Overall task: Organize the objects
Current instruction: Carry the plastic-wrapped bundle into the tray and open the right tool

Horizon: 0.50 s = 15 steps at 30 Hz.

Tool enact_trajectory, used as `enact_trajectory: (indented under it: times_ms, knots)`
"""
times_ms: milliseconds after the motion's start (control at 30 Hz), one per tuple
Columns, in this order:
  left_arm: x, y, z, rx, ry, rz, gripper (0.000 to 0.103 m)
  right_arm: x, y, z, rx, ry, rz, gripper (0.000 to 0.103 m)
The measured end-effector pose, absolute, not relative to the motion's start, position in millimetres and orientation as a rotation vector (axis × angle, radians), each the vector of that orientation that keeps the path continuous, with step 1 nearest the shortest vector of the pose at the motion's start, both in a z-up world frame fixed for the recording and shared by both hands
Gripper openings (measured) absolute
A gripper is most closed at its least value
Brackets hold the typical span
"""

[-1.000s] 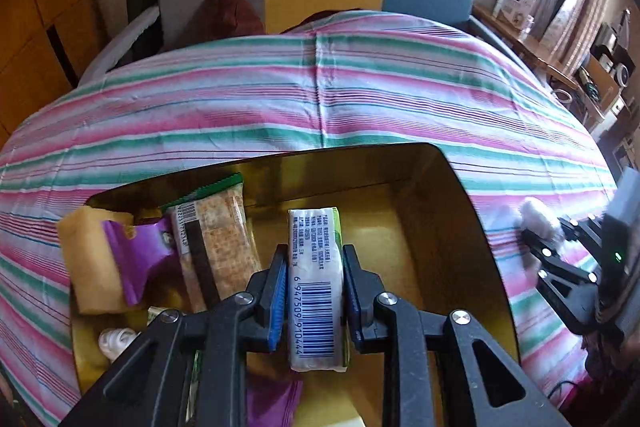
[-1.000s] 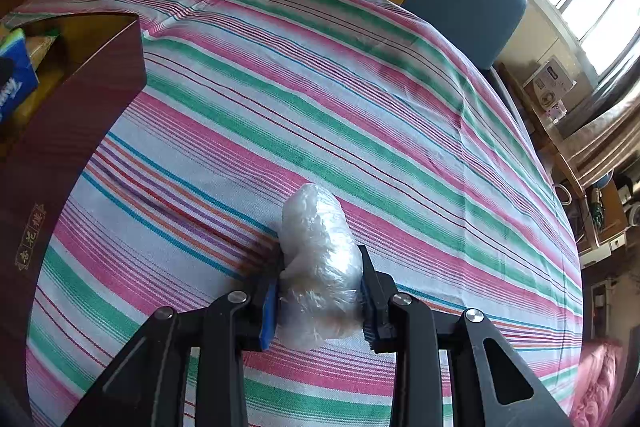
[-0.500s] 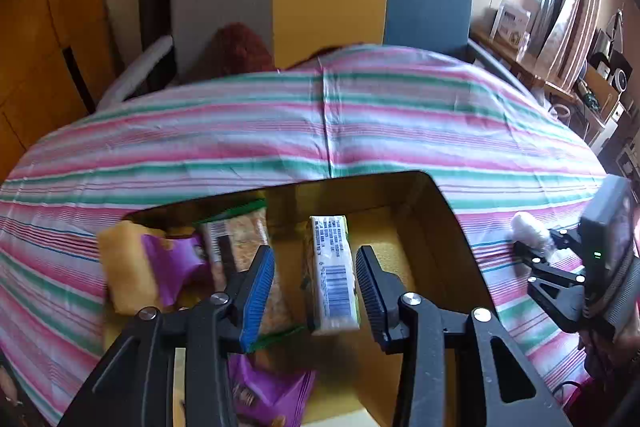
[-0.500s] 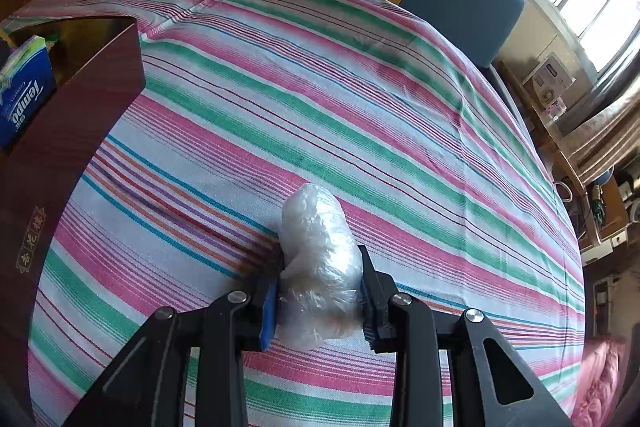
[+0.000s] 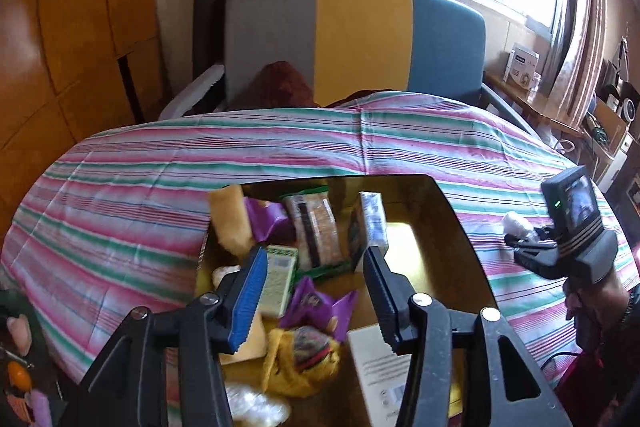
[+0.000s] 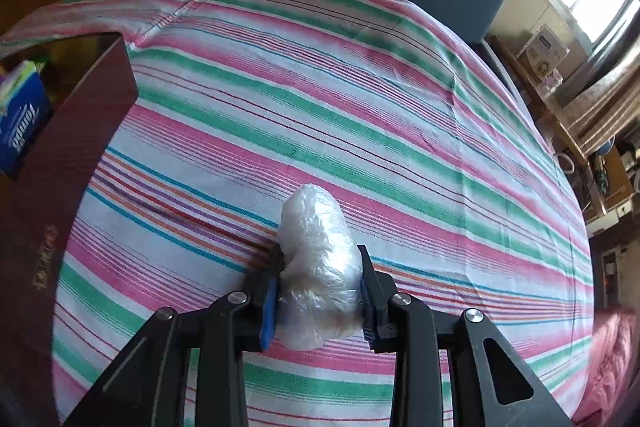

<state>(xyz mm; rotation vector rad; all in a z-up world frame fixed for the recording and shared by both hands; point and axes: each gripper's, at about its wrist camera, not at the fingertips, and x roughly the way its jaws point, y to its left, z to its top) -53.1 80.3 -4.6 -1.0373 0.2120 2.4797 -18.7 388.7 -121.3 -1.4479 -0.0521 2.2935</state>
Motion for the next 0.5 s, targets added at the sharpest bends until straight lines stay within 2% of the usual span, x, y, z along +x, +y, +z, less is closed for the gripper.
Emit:
enact_trajectory:
  times_ms: [100, 300, 500]
  knots:
    - [-49, 65, -6, -1.042, 0.188, 2.503, 0.057, -15, 374, -95, -1.377, 0.036, 2.367, 0.033]
    - [-46, 40, -9, -1.057, 0.154, 2.557, 0.058, -19, 304, -44, -1.270, 0.117, 2.579, 0.033]
    - [-41, 20, -12, -1.053, 0.152, 2.614, 0.058, -39, 243, -42, -1.305, 0.130, 2.694, 0.034]
